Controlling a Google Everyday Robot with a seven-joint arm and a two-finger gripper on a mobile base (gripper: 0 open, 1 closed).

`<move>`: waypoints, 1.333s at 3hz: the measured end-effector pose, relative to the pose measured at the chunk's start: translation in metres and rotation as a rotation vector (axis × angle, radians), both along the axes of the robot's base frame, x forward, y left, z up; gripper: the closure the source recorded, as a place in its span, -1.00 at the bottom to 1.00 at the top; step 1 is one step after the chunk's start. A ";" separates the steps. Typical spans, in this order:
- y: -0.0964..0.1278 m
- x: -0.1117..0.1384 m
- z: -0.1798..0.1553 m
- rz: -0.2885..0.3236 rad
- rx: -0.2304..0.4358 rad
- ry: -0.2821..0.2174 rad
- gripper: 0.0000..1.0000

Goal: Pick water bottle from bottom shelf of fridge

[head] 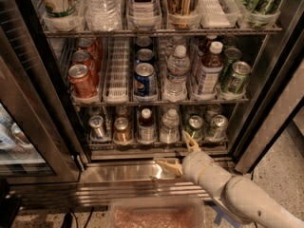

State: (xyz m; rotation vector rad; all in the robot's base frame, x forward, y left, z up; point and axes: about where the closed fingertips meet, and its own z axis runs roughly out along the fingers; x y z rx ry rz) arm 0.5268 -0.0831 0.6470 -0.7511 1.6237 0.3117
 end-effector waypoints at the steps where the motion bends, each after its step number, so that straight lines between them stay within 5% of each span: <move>1: 0.001 0.006 -0.002 -0.034 0.009 -0.009 -0.56; 3: 0.002 0.008 0.000 -0.040 0.018 -0.023 -1.00; 4: 0.002 0.008 -0.001 -0.042 0.020 -0.022 -1.00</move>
Offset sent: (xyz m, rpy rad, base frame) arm 0.0049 0.0012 -0.0013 0.0082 -0.0080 -0.0291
